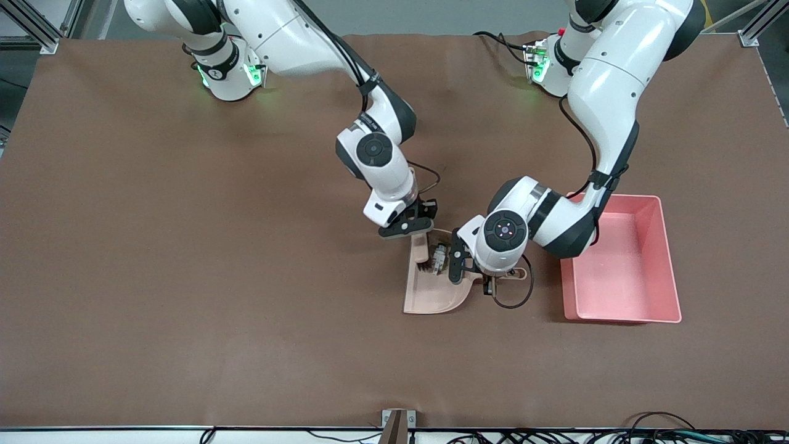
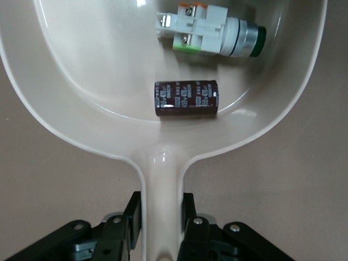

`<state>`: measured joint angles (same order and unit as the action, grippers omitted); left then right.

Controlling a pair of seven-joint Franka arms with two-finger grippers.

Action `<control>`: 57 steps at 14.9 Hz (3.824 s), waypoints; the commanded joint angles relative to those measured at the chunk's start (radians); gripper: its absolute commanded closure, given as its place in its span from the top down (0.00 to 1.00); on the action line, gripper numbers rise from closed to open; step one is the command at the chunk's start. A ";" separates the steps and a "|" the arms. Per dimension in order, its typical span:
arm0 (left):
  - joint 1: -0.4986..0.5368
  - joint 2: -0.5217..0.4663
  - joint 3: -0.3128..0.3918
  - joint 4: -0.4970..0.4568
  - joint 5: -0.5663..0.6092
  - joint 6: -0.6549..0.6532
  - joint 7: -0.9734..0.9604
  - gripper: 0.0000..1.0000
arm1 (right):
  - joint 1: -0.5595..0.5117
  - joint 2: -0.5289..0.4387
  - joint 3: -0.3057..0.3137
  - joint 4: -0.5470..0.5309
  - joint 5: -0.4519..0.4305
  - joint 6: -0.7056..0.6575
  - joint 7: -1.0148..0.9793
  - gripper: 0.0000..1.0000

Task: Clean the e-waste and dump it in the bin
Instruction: 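Sweep the switch and capacitor into the dustpan with the right gripper's brush, then lift the dustpan toward the pink bin while the right gripper withdraws the brush, then tilt the dustpan over the pink bin with the left gripper to dump components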

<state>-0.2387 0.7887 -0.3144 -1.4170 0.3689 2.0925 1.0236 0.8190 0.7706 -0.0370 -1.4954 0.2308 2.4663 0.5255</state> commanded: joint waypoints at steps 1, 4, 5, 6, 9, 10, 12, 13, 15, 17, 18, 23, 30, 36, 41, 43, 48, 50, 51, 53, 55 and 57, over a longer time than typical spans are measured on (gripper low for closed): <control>-0.010 -0.009 0.012 0.023 0.018 -0.048 -0.016 0.00 | -0.081 -0.069 0.009 -0.006 -0.018 -0.134 -0.036 0.01; -0.005 -0.013 0.011 0.021 0.012 -0.048 -0.017 0.00 | -0.187 -0.141 0.000 -0.020 -0.022 -0.249 -0.085 0.01; -0.001 -0.012 0.011 0.023 0.007 -0.049 -0.020 0.00 | -0.208 -0.168 -0.010 -0.032 -0.048 -0.283 -0.091 0.01; 0.006 -0.017 0.008 0.023 0.004 -0.048 -0.022 0.00 | -0.225 -0.198 -0.021 -0.051 -0.089 -0.309 -0.104 0.01; 0.013 -0.045 0.006 0.016 -0.007 -0.048 -0.026 0.00 | -0.305 -0.309 -0.035 -0.165 -0.203 -0.316 -0.134 0.01; 0.015 -0.058 0.006 0.013 -0.007 -0.049 -0.026 0.00 | -0.339 -0.339 -0.035 -0.204 -0.232 -0.314 -0.142 0.01; 0.016 -0.091 0.005 0.013 -0.013 -0.052 -0.028 0.00 | -0.405 -0.390 -0.035 -0.268 -0.255 -0.313 -0.204 0.01; 0.028 -0.106 0.005 0.012 -0.036 -0.055 -0.034 0.00 | -0.441 -0.419 -0.035 -0.305 -0.255 -0.302 -0.240 0.01; 0.053 -0.137 -0.002 0.010 -0.067 -0.058 -0.030 0.00 | -0.524 -0.491 -0.034 -0.415 -0.255 -0.238 -0.289 0.01; 0.091 -0.161 -0.011 0.007 -0.097 -0.094 -0.017 0.00 | -0.560 -0.536 -0.034 -0.530 -0.255 -0.152 -0.321 0.01; 0.113 -0.180 -0.024 -0.002 -0.110 -0.112 -0.005 0.00 | -0.576 -0.547 -0.034 -0.575 -0.255 -0.112 -0.341 0.01; 0.323 -0.333 -0.150 -0.207 -0.143 -0.106 0.018 0.00 | -0.705 -0.557 -0.032 -0.681 -0.254 -0.043 -0.463 0.01; 0.682 -0.515 -0.304 -0.405 -0.148 -0.111 0.246 0.00 | -0.794 -0.548 -0.030 -0.753 -0.251 -0.040 -0.489 0.01; 0.959 -0.519 -0.311 -0.433 -0.192 -0.109 0.568 0.00 | -0.816 -0.512 -0.030 -0.816 -0.251 0.097 -0.524 0.01; 1.052 -0.528 -0.308 -0.427 -0.179 -0.115 0.703 0.00 | -0.824 -0.473 -0.029 -0.815 -0.246 0.100 -0.524 0.07; 1.052 -0.575 -0.308 -0.436 -0.148 -0.115 0.736 0.00 | -0.821 -0.473 -0.029 -0.812 -0.245 0.099 -0.522 0.16; 1.052 -0.585 -0.307 -0.442 -0.022 -0.117 0.719 0.00 | -0.814 -0.475 -0.027 -0.757 -0.245 0.054 -0.519 0.67; 1.053 -0.585 -0.304 -0.435 0.007 -0.117 0.707 0.00 | -0.817 -0.476 -0.029 -0.717 -0.245 0.007 -0.522 0.85; 1.053 -0.583 -0.302 -0.433 0.022 -0.115 0.687 0.00 | -0.817 -0.479 -0.029 -0.703 -0.245 -0.013 -0.524 1.00; 1.053 -0.594 -0.307 -0.436 0.045 -0.118 0.633 0.00 | -0.819 -0.502 -0.029 -0.694 -0.245 -0.018 -0.550 1.00; 1.047 -0.618 -0.318 -0.439 0.050 -0.120 0.609 0.00 | -0.821 -0.533 -0.029 -0.672 -0.245 -0.044 -0.559 1.00; 1.047 -0.622 -0.331 -0.435 0.068 -0.120 0.607 0.00 | -0.819 -0.556 -0.029 -0.610 -0.245 -0.145 -0.547 1.00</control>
<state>0.8047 0.2125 -0.6306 -1.8396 0.4107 1.9796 1.6432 0.0181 0.2641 -0.0779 -2.1437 -0.0047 2.4127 -0.0151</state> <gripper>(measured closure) 0.661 0.000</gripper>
